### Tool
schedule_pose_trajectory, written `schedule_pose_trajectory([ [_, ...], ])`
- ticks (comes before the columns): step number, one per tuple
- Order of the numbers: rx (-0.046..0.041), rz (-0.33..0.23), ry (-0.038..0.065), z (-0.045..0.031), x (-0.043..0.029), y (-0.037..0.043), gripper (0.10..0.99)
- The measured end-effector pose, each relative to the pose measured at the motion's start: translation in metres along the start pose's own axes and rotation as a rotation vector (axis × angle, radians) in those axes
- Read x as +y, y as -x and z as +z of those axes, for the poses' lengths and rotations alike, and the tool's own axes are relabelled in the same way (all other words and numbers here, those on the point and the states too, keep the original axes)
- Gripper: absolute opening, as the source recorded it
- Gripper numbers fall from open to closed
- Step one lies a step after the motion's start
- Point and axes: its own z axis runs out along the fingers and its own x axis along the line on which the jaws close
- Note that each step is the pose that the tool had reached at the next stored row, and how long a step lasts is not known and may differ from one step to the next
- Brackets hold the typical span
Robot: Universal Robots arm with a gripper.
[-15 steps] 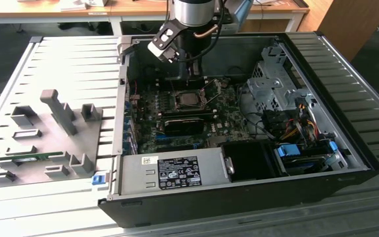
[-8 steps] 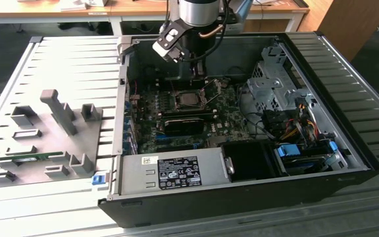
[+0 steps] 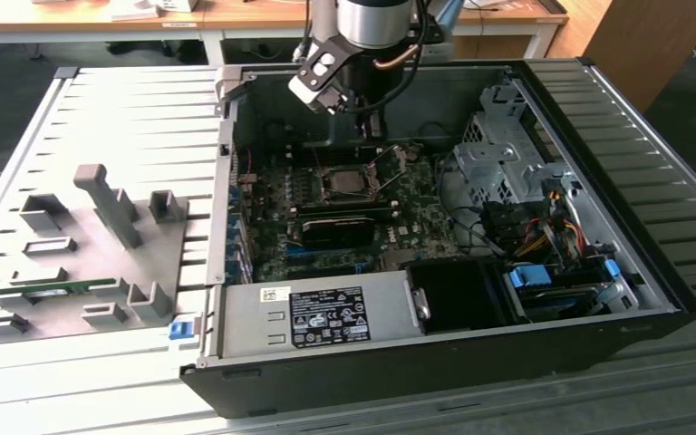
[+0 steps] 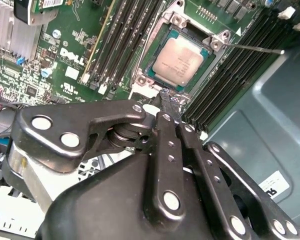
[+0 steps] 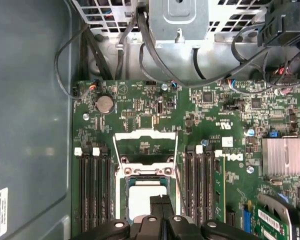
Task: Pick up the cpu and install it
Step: 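Close the cpu cover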
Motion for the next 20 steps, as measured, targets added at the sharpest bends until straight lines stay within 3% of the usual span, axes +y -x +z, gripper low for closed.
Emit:
schedule_pose_trajectory([
  [5,-0.0004,0.000,0.000,-0.0008,0.0024,-0.0001,0.106],
  [9,-0.0001,0.000,0.000,-0.0079,0.0027,-0.0003,0.106],
  [13,0.0003,0.000,0.000,-0.0090,0.0039,-0.0003,0.106],
  [20,0.0000,0.000,0.000,-0.0083,0.0210,-0.0009,0.106],
])
